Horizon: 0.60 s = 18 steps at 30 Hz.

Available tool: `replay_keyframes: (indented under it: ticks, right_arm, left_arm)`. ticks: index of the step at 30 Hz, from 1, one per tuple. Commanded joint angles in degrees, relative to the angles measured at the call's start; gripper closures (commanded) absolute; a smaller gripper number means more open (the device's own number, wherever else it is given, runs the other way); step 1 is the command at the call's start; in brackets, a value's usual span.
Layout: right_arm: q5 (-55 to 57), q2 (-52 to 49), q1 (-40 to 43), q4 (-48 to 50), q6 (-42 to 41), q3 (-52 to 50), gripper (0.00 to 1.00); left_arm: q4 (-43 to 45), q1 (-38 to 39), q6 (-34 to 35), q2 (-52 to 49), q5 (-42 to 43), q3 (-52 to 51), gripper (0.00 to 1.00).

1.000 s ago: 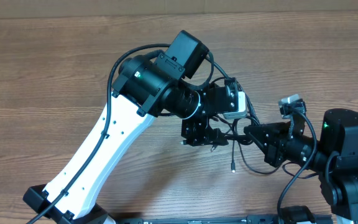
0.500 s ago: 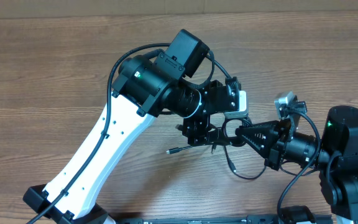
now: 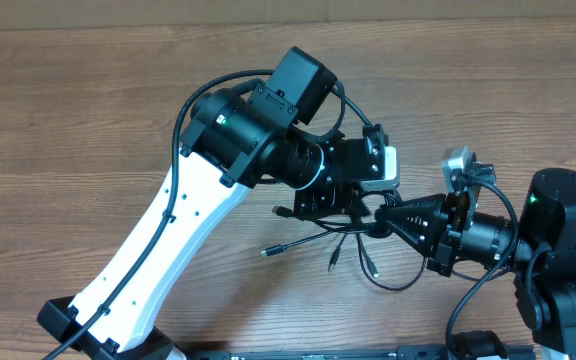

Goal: Untangle cables

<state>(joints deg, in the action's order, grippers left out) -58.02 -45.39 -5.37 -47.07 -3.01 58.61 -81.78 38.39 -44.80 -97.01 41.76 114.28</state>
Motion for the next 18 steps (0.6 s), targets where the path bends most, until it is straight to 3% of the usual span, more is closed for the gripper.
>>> replay_keyframes:
  ticks: [1,4,6,7,8,11,14,18]
  right_arm:
    - [-1.7,0.3,-0.2,0.8,0.1,0.7,0.96]
    - [-1.6,0.3,-0.2,0.8,0.1,0.7,0.96]
    - [-1.6,0.3,-0.2,0.7,0.1,0.7,0.91]
    - [-1.6,0.3,-0.2,0.7,0.1,0.7,0.79]
    - [-1.6,0.3,-0.2,0.7,0.1,0.7,0.73]
    - [1.5,0.3,-0.2,0.2,0.1,0.7,0.36]
    - [6.3,0.3,-0.2,-1.2,0.1,0.7,0.22]
    - [14.1,0.3,-0.1,-3.0,0.0,0.7,0.13]
  left_arm:
    - [0.2,-0.1,-1.1,1.1,1.2,1.0,0.96]
    - [0.1,-0.1,-1.1,1.1,1.3,1.0,0.96]
    - [0.1,-0.1,-1.1,1.1,1.3,1.0,0.96]
    - [0.1,-0.1,-1.1,1.1,1.3,1.0,0.96]
    - [0.1,-0.1,-1.0,1.1,1.4,1.0,0.96]
    - [0.0,-0.2,-0.2,1.1,1.1,1.0,0.96]
    - [-1.0,-0.2,0.1,1.1,1.1,1.0,0.96]
    - [-1.6,-0.2,2.4,1.1,-0.6,1.0,0.96]
